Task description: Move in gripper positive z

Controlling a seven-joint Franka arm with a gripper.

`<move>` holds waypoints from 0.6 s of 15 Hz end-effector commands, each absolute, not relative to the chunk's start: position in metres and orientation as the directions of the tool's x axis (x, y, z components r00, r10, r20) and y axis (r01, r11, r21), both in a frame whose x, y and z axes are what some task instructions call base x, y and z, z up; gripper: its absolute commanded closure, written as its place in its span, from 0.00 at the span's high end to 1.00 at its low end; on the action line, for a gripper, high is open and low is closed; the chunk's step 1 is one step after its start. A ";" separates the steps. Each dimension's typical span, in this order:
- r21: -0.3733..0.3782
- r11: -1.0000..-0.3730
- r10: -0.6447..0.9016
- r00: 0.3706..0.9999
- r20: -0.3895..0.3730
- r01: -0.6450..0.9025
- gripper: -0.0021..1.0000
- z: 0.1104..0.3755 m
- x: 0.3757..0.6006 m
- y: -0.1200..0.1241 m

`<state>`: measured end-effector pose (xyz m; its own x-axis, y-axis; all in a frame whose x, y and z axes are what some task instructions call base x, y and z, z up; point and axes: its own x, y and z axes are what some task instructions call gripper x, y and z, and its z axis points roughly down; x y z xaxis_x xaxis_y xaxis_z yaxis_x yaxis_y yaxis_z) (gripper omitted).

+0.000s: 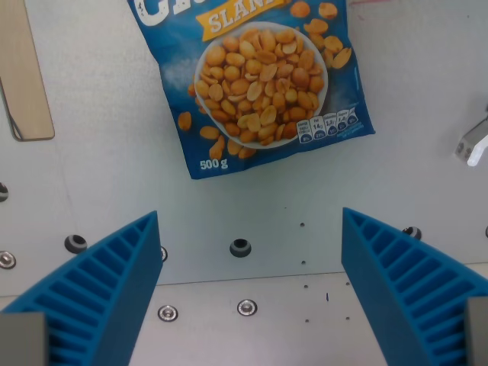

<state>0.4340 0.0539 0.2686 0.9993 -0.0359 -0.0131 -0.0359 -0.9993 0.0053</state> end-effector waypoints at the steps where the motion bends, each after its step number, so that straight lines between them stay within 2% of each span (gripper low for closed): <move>1: 0.005 -0.999 -0.037 0.999 -0.009 -0.037 1.00 0.265 0.434 0.054; 9: 0.005 -0.999 -0.037 0.999 -0.009 -0.037 1.00 0.225 0.434 0.054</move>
